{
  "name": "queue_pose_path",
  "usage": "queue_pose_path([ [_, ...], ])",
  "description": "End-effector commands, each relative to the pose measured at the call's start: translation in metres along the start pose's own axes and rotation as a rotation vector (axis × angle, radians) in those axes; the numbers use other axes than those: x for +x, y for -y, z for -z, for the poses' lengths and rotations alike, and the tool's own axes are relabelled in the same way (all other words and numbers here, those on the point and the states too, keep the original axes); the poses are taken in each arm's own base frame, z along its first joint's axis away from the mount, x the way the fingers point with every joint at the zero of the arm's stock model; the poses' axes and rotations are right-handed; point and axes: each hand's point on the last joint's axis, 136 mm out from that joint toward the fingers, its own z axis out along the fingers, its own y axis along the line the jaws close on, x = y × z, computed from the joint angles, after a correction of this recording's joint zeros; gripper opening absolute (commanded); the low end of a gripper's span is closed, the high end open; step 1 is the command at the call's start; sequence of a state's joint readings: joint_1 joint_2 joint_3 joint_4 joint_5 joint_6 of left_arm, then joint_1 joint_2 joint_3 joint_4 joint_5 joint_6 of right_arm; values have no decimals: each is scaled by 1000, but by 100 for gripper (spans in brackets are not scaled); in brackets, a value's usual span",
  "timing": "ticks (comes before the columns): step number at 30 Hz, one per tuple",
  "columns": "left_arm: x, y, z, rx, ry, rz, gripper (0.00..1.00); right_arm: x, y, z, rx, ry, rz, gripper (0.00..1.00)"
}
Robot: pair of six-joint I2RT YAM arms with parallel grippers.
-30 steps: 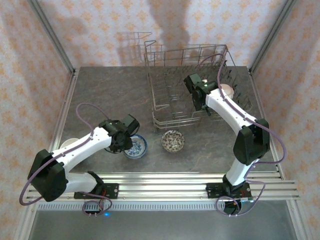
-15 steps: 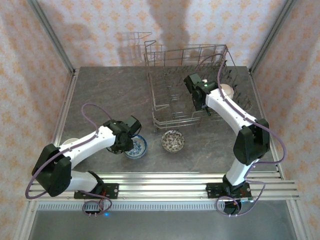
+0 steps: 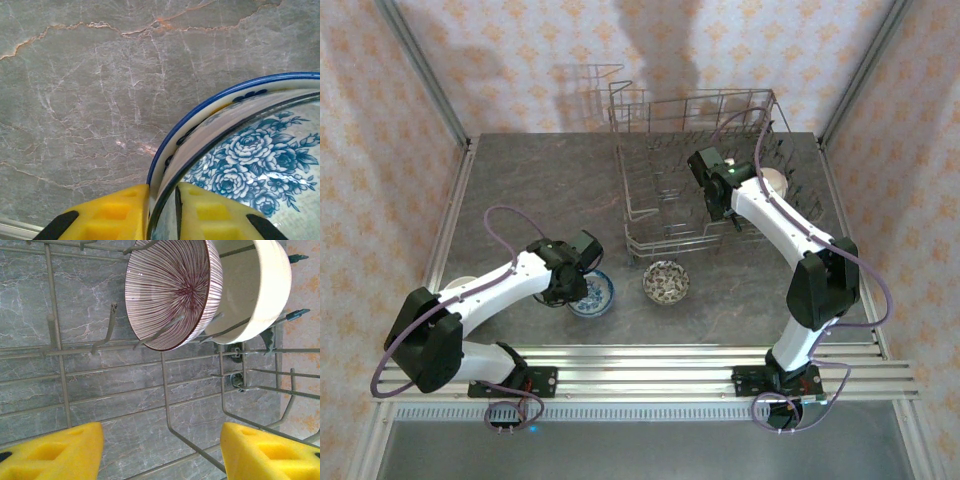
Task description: Load the bowls into the dish rack
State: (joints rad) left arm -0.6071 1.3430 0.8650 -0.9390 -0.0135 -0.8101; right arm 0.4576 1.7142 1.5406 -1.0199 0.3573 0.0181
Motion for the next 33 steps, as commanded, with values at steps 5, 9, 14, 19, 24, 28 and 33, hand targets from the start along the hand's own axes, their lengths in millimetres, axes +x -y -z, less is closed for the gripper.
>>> queue_pose_path([
  [5,-3,4,9,3,10,-16,24,-1,2,6,-3,16,-10,63],
  [9,-2,4,8,5,10,-10,19,-1,1,5,-3,15,-7,63],
  [14,-1,3,8,7,12,-1,14,-2,1,5,0,17,-5,63],
  [19,-3,5,11,32,26,14,0,-2,1,4,3,18,-6,63],
  [24,-9,7,22,59,62,32,0,-3,3,7,2,26,-10,63],
  [28,-18,8,38,88,105,48,0,-5,-3,15,-63,36,-29,63],
  [33,-34,2,68,107,189,70,0,-8,-9,22,-119,46,-44,63],
])
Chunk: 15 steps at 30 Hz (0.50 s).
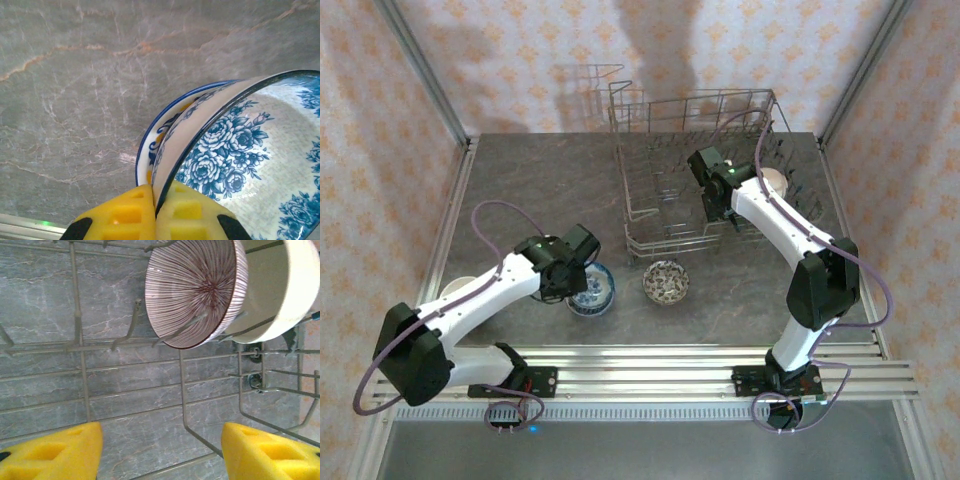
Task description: Load the bowls into the dish rack
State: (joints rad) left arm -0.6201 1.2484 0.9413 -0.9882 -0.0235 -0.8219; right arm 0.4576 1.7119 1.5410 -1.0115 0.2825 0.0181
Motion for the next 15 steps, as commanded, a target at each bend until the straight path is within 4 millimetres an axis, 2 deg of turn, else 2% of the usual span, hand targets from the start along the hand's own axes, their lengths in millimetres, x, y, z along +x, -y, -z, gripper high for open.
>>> queue_pose_path([
  [1,-25,-3,32,26,120,50,0,-10,0,22,-56,56,-40,64],
  [5,-36,-8,45,82,169,113,0,-17,-13,30,-147,65,-67,63],
  [9,-52,-14,63,138,228,169,0,-29,-13,42,-172,98,-82,63],
  [15,-91,-11,98,209,318,192,0,-55,-26,62,-276,137,-89,63],
])
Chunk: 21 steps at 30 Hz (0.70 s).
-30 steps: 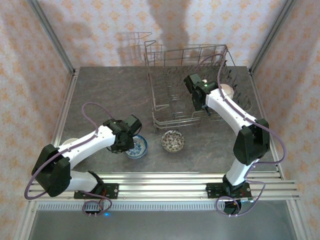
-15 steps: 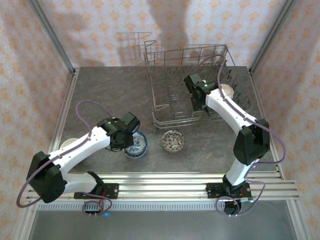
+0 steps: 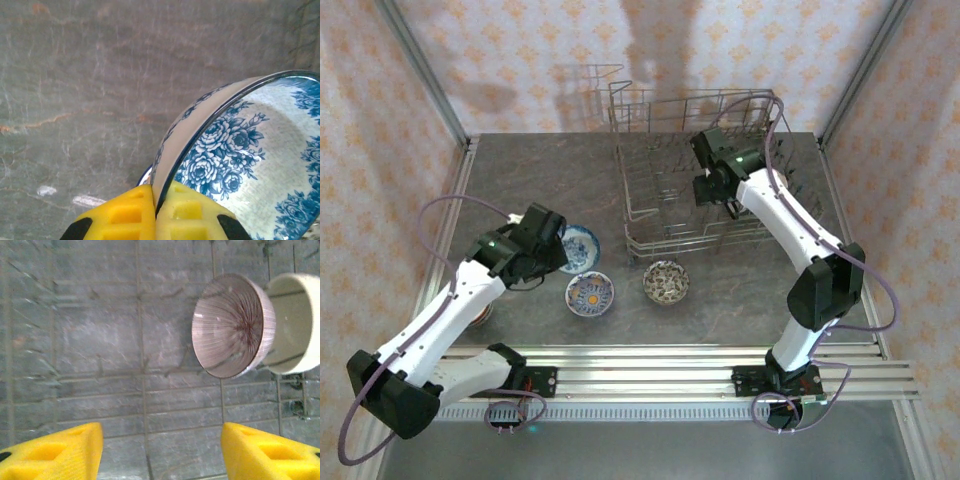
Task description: Load the bowls into the dish rack
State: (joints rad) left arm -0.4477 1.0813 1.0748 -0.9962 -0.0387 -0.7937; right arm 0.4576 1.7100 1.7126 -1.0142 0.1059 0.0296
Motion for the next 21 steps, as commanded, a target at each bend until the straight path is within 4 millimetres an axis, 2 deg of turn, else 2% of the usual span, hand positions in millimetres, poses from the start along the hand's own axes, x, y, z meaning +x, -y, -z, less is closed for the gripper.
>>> queue_pose_path([
  [1,-40,22,25,74,108,-9,0,-18,-17,18,-97,32,-17,63],
  [9,-111,70,57,167,221,-62,0,-54,-52,49,-305,116,8,57],
  [17,-156,138,68,304,236,-160,0,-72,-87,95,-558,219,77,54],
  [21,-172,163,71,338,230,-212,0,-78,-93,113,-619,266,85,54],
])
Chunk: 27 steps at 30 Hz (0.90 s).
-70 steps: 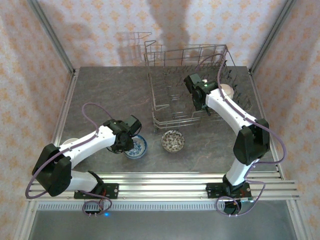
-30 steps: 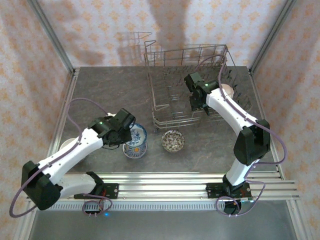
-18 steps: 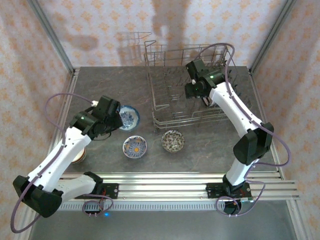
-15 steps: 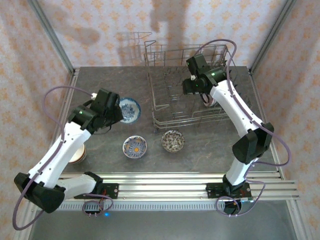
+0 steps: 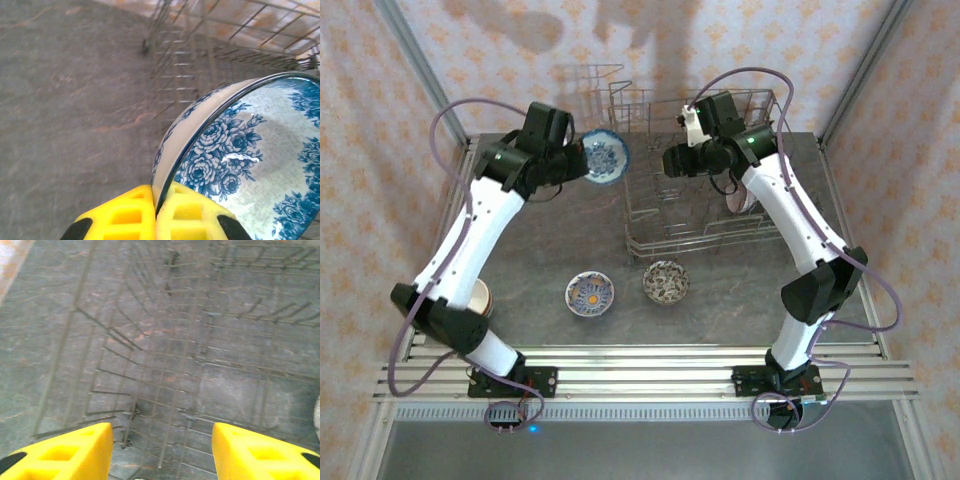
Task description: Load the bowls into the dish rack
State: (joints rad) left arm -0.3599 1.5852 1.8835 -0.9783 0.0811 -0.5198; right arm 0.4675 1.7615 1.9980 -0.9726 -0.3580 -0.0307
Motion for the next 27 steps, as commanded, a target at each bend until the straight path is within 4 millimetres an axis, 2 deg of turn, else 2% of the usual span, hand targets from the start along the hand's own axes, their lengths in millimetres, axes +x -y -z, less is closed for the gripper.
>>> queue_pose_path([
  [1,-25,28,11,102,40,-64,0,-21,-29,28,-123,102,55,54],
  [6,-30,50,-3,164,20,-77,0,-32,-41,34,-180,147,49,54],
  [11,-26,68,-16,197,-3,-92,0,-38,-46,31,-214,156,26,53],
  [17,-20,84,-23,220,-8,-99,0,-48,-47,24,-237,178,-35,51],
  [23,-22,92,-22,234,9,-92,0,-53,-23,10,-144,161,-154,41],
  [27,-19,96,-23,233,8,-96,0,-51,-19,5,-138,142,-181,36],
])
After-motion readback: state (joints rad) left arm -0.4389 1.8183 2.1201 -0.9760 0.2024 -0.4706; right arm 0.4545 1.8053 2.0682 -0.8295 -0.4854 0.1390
